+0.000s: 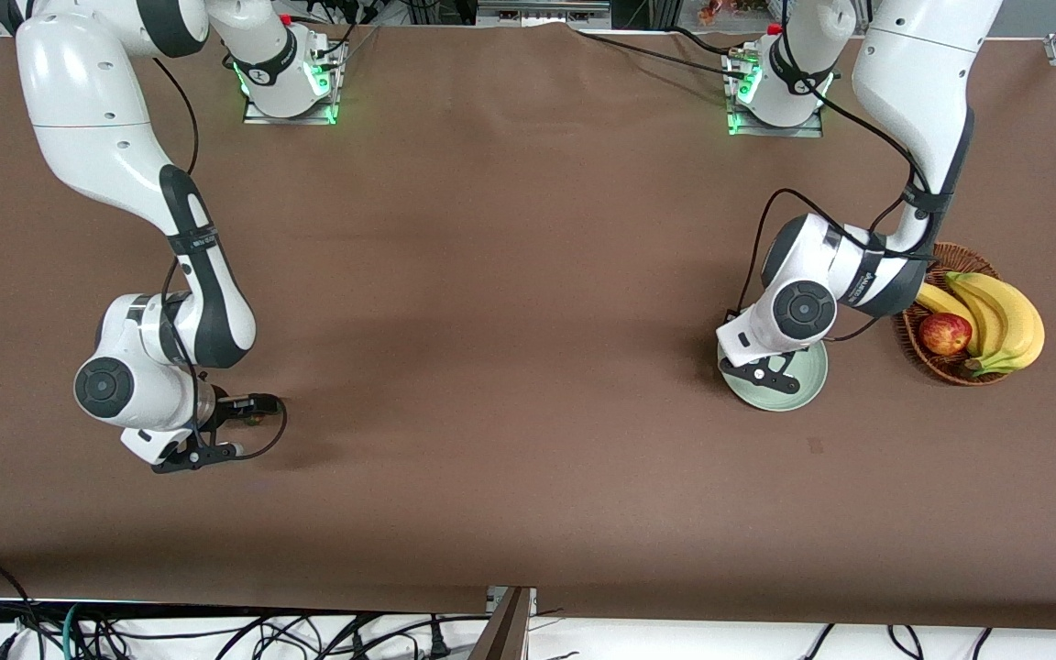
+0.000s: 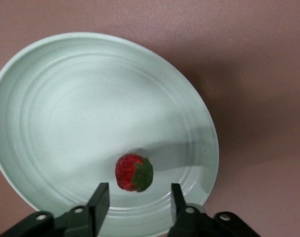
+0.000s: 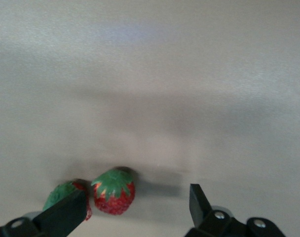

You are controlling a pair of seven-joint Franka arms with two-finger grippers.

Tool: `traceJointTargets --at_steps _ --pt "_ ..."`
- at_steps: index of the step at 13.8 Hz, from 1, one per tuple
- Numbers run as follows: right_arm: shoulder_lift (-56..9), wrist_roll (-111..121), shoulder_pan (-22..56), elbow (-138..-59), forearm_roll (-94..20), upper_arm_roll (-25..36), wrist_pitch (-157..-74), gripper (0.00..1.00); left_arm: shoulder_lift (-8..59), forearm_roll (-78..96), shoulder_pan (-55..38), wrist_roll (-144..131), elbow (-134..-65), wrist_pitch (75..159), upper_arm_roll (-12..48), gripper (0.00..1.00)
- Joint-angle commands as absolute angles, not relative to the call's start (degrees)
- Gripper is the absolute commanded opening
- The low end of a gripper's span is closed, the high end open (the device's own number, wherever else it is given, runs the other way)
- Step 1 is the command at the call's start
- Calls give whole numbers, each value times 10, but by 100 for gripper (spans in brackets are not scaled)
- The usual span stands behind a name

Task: Collect all strawberries into plate
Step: 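Place the strawberry on the plate while the right gripper grasps another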

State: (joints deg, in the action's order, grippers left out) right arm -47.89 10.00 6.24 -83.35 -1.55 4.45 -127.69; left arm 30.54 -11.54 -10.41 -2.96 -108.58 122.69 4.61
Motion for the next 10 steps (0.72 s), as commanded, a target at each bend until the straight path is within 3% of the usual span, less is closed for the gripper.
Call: traceJointTargets --at_steps 1,7,9,10 --pt "-479 101 66 -842 -19 40 -1287 96 304 -131 -101 -23 -1090 1235 47 100" --pt "-479 105 66 -843 -21 40 -1287 94 304 -128 -101 -23 -1088 1233 47 100" --pt "-479 107 62 -843 -21 40 -1287 74 304 -128 -101 -23 -1087 1232 47 100" --pt "-479 107 62 -843 -21 40 -1287 72 304 -128 -101 -23 -1087 1232 47 100"
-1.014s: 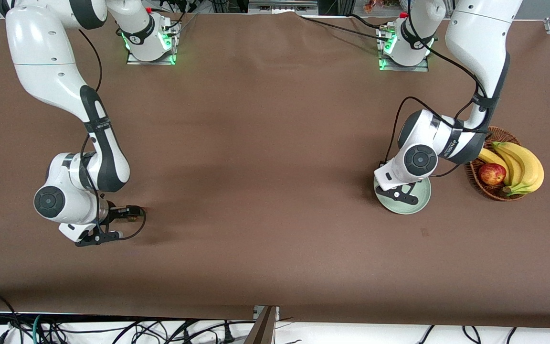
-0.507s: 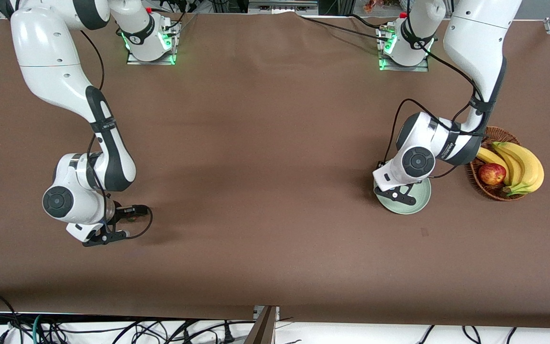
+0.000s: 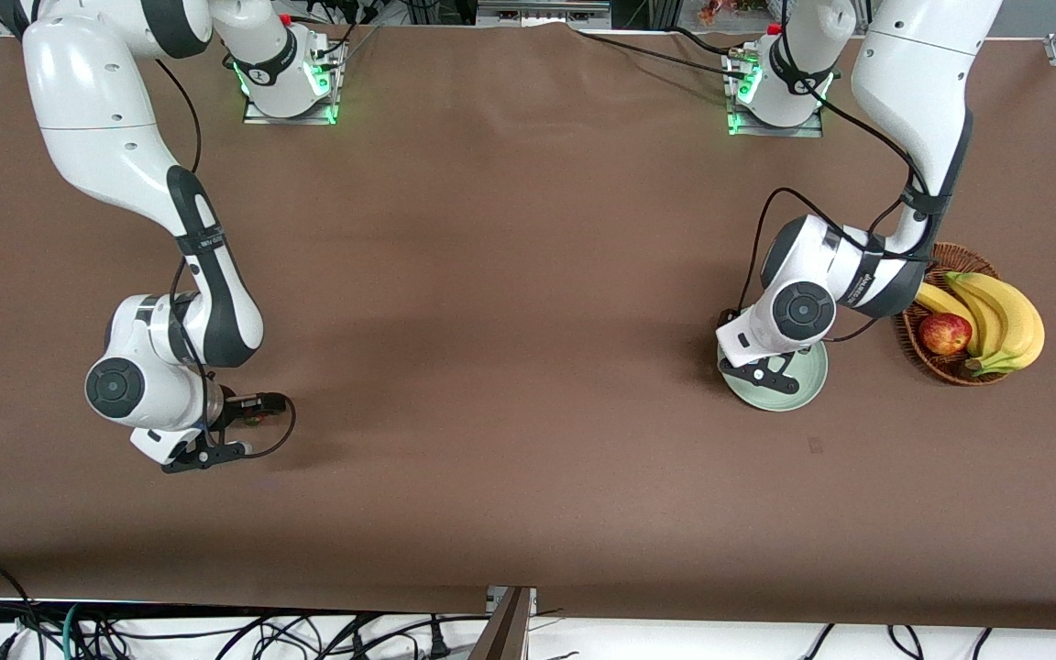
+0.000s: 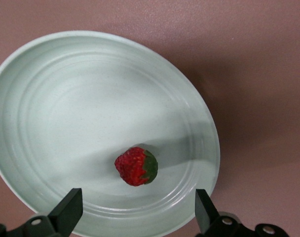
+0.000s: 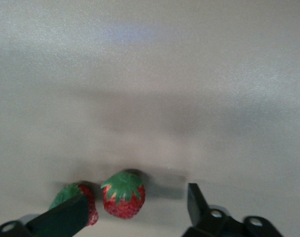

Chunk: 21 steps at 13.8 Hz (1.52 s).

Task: Collect all strawberries into plate
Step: 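Place the strawberry on the plate while the right gripper grasps another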

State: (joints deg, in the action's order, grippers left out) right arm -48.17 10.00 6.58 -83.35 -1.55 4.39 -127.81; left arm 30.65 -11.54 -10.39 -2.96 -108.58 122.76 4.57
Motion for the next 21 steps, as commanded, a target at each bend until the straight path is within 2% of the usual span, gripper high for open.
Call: traceJointTargets --at_steps 1,4,6,9,10,12,14,21 --pt "-479 105 62 -843 -21 40 -1287 72 304 -128 -101 -23 -1087 1232 47 100" --pt "-479 101 62 -844 -22 40 -1288 69 304 -128 -101 -23 -1086 1231 47 100" --pt "-479 99 62 -845 -30 40 -1288 59 304 -128 -101 -23 -1086 1231 47 100" --pt "-479 98 62 -846 -55 40 -1288 58 304 -128 -101 -23 -1086 1231 47 100" --pt "-479 102 62 -847 -68 40 -1288 55 304 -128 -101 -22 -1086 1231 47 100" --pt "-479 105 62 -847 -69 40 -1288 34 304 -128 -101 -23 -1086 1231 47 100" --pt "-479 105 62 -847 -69 40 -1288 22 304 -128 -101 -22 -1086 1231 47 100" --pt "-466 105 71 -805 -66 40 -1263 18 304 -128 -101 -23 -1085 1230 47 100"
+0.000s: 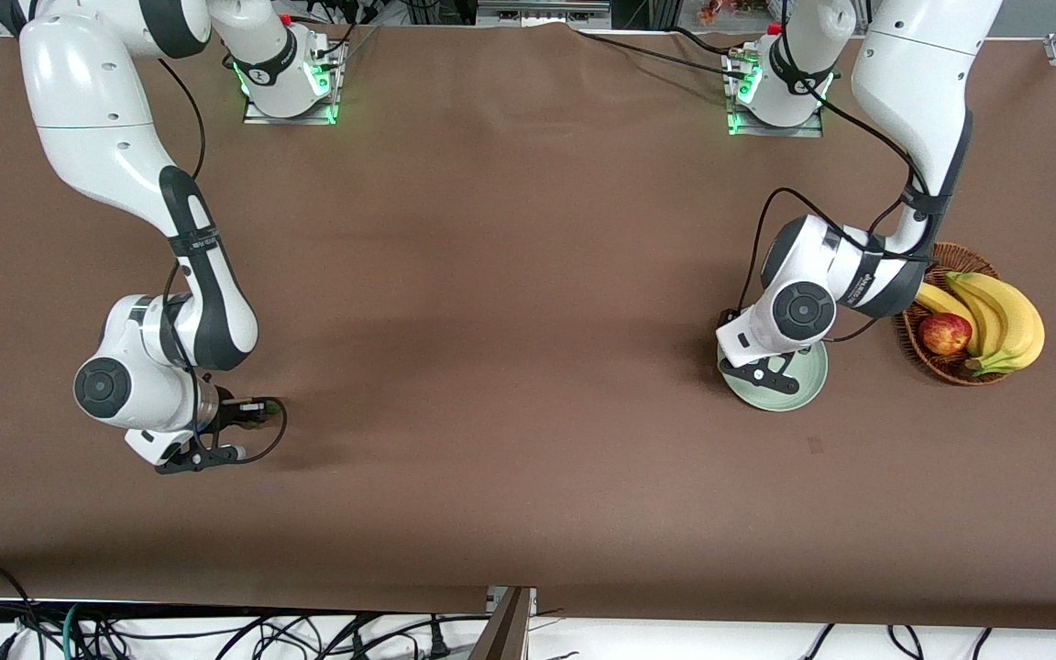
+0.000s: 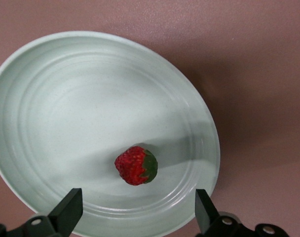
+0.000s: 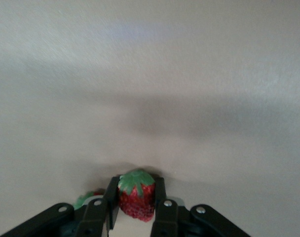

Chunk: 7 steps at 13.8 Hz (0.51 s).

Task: Collect all strawberries into plate
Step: 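Carry the second strawberry beside the plate with the right gripper, release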

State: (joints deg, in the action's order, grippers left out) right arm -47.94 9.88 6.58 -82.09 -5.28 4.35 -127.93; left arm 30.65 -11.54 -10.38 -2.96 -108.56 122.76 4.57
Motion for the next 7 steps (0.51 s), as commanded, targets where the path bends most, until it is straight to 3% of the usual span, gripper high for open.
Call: traceJointTargets --at_steps 1,4,7 --pt "-462 101 86 -789 -69 39 -1246 18 304 -128 -101 -23 -1085 1230 47 100" --pt "-462 17 147 -733 -69 39 -1206 18 304 -128 -101 -22 -1085 1230 47 100" --pt "-474 -174 232 -691 -69 40 -1218 18 304 -128 -100 -22 -1085 1230 47 100"
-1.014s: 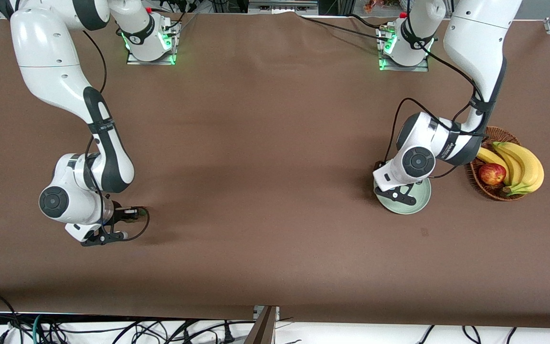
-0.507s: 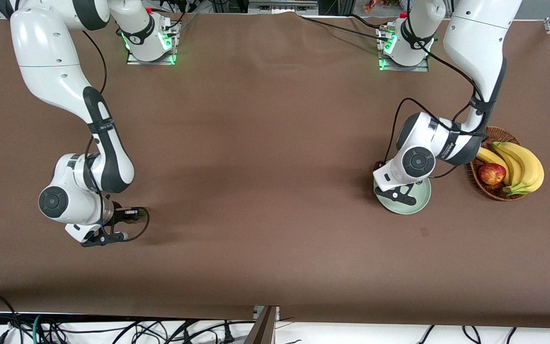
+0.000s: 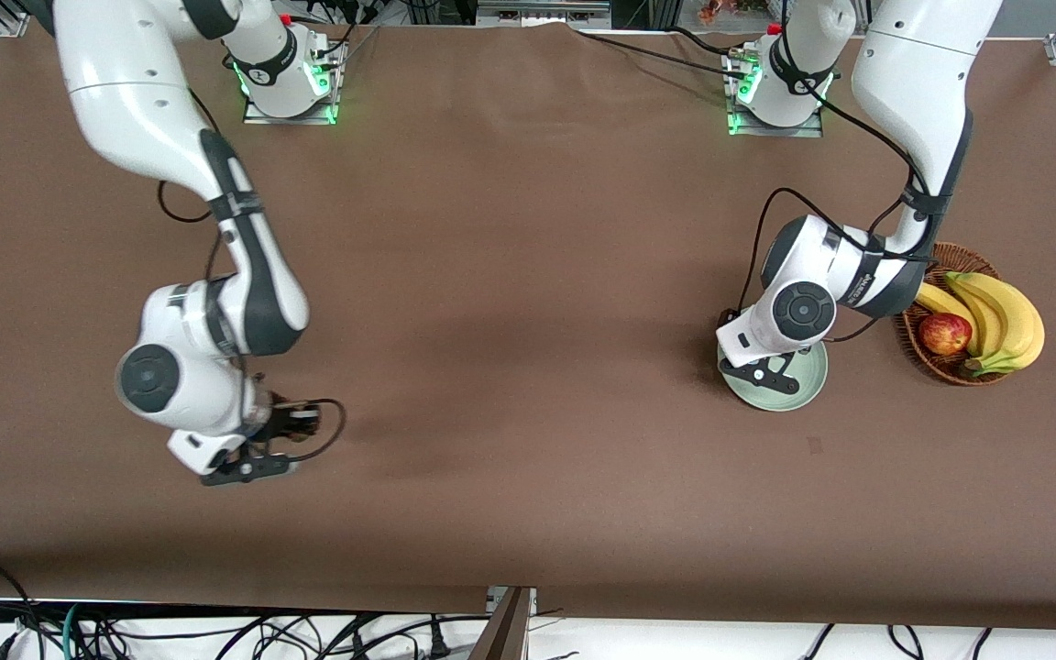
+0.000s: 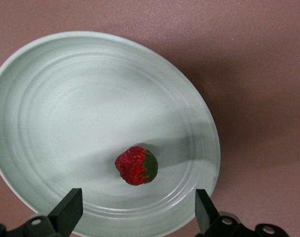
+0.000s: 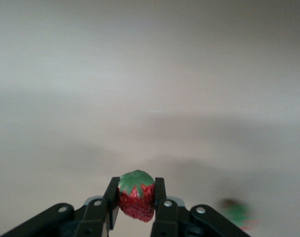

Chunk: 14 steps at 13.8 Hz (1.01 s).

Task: Collect all strawberries into plate
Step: 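Carry the second strawberry beside the plate with the right gripper, release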

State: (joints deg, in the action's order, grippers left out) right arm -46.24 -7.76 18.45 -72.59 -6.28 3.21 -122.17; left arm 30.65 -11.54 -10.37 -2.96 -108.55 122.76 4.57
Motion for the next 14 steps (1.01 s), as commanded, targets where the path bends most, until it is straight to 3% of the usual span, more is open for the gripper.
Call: traceJointTargets --at_steps 1,9,14 --pt "-480 -225 257 -681 -69 39 -1226 18 304 -127 -101 -22 -1085 1230 47 100" --pt "-524 -583 470 -679 -67 37 -1423 18 277 -123 -94 -24 -1066 1207 47 100" --pt "-580 -659 538 -679 -67 37 -1549 21 244 -8 -91 -32 -987 1089 47 100"
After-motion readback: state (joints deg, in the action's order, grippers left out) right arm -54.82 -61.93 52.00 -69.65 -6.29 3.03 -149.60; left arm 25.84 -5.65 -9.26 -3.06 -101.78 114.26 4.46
